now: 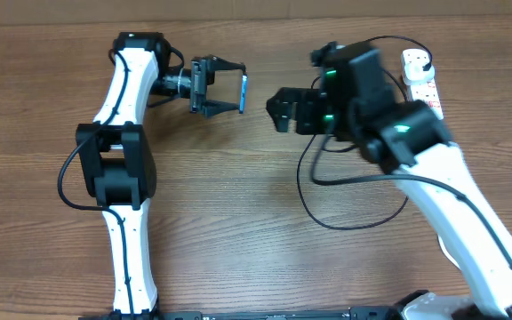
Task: Plug charger to phone and switch on socket
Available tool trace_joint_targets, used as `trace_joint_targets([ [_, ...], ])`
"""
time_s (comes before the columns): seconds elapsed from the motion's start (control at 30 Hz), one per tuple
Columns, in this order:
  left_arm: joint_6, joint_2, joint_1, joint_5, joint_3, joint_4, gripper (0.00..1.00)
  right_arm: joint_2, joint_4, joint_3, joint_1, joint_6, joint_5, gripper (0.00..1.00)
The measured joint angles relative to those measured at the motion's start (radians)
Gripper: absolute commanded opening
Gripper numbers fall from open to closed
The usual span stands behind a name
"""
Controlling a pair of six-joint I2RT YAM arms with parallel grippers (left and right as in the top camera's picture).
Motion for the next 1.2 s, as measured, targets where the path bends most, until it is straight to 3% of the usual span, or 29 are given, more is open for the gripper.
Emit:
trace_joint_targets([
  [0.27,-0.072,0.0,-0.084,-0.087,0.0,0.148,0.69,0.069,0.101,0.0,0.109,0.128,0.188,0.88],
  [0.53,-0.167,0.0,-0.148,-0.132,0.0,0.198,0.69,0.094,0.037,0.005,0.138,0.272,0.303,0.8],
  [0.63,-0.189,0.0,-0.157,-0.134,0.0,0.202,0.69,0.146,0.032,0.005,0.138,0.298,0.32,0.78],
  [0.77,-0.213,0.0,-0.156,-0.134,0.0,0.202,0.69,0.203,0.029,0.005,0.138,0.319,0.349,0.68],
  [1.2,-0.222,0.0,-0.157,-0.133,0.0,0.202,0.69,0.215,0.065,0.005,0.138,0.336,0.401,0.53],
])
